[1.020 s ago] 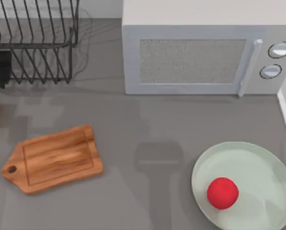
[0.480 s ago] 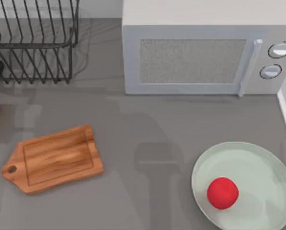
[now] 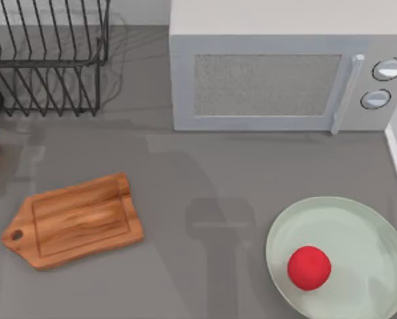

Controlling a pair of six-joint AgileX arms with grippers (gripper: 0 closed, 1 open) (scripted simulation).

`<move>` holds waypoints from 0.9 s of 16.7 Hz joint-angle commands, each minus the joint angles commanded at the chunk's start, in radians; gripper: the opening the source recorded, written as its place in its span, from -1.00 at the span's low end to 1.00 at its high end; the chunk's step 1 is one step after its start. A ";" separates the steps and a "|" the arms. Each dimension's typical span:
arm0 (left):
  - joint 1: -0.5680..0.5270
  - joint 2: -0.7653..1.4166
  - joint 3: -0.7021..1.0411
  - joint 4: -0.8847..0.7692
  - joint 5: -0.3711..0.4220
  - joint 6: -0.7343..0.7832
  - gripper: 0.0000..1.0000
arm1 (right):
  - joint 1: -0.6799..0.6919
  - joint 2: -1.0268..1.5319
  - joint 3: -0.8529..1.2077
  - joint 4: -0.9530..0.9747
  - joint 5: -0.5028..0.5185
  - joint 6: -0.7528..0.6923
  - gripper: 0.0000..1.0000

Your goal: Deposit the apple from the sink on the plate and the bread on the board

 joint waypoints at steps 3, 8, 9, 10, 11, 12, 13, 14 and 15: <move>0.005 -0.004 0.011 0.040 -0.004 -0.006 1.00 | 0.000 0.000 0.000 0.000 0.000 0.000 1.00; 0.005 0.041 -0.010 0.109 -0.006 -0.007 1.00 | 0.000 0.000 0.000 0.000 0.000 0.000 1.00; 0.005 0.052 -0.016 0.125 -0.005 -0.007 1.00 | 0.000 0.000 0.000 0.000 0.000 0.000 1.00; 0.005 0.063 -0.021 0.142 -0.005 -0.007 1.00 | 0.000 0.000 0.000 0.000 0.000 0.000 1.00; 0.005 0.074 -0.026 0.158 -0.005 -0.007 1.00 | 0.000 0.000 0.000 0.000 0.000 0.000 1.00; 0.004 0.085 -0.032 0.175 -0.005 -0.007 1.00 | 0.000 0.000 0.000 0.000 0.000 0.000 1.00; 0.004 0.096 -0.037 0.191 -0.005 -0.007 1.00 | 0.000 0.000 0.000 0.000 0.000 0.000 1.00; 0.004 0.107 -0.042 0.206 -0.005 -0.007 1.00 | 0.000 0.000 0.000 0.000 0.000 0.000 1.00; 0.004 0.116 -0.047 0.221 -0.005 -0.007 1.00 | 0.000 0.000 0.000 0.000 0.000 0.000 1.00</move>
